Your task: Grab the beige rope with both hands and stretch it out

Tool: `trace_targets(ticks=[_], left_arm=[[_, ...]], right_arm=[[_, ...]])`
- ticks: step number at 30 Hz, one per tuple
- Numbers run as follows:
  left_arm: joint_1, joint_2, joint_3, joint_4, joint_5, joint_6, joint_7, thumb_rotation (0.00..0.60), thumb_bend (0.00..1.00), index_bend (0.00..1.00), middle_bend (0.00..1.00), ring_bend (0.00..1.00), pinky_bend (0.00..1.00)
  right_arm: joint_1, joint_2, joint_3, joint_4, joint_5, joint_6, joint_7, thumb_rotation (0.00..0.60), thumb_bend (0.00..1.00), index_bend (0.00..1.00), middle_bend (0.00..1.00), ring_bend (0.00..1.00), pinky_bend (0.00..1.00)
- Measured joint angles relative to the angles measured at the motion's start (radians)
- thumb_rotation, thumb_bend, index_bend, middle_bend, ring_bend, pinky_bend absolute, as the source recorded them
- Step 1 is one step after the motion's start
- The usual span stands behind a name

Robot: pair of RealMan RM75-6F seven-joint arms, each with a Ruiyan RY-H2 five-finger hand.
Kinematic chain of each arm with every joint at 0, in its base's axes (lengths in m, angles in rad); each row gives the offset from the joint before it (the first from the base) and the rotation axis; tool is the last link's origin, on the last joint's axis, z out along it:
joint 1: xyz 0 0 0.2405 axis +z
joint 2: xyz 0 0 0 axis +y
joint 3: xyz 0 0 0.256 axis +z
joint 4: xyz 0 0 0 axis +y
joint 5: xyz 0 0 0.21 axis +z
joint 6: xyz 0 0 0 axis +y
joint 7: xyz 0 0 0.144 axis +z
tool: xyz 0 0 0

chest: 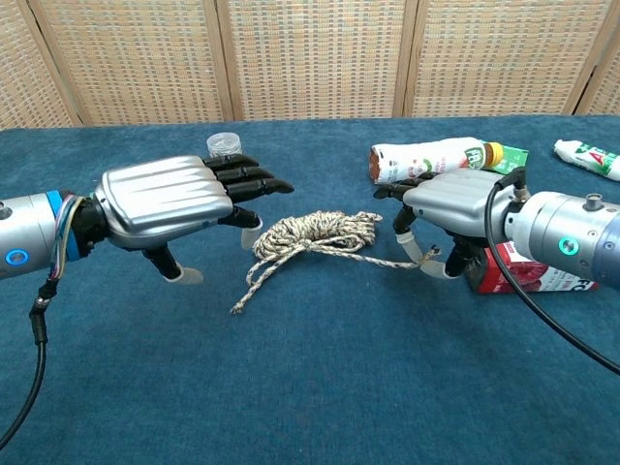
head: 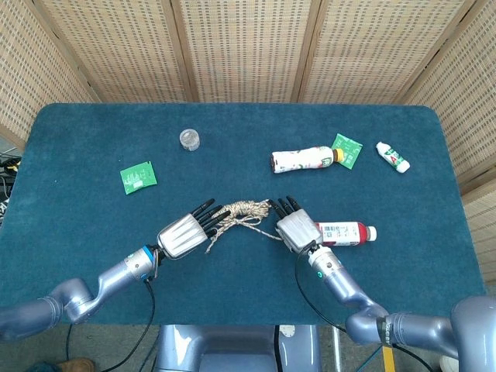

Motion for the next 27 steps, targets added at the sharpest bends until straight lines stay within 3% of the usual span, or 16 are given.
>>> trace_targets(ticks=[12, 27], left_arm=[[-0.030, -0.083, 0.052, 0.117, 0.017, 0.006, -0.023, 0.600, 0.28, 0.46, 0.00, 0.00, 0.00], [-0.049, -0.122, 0.091, 0.172, 0.005, 0.012, -0.030, 0.600, 0.28, 0.46, 0.00, 0.00, 0.00]], right_arm=[[-0.007, -0.003, -0.002, 0.015, -0.008, -0.008, 0.013, 0.600, 0.48, 0.68, 0.00, 0.00, 0.00], [-0.013, -0.014, 0.002, 0.039, -0.013, -0.020, 0.027, 0.600, 0.48, 0.68, 0.00, 0.00, 0.00]])
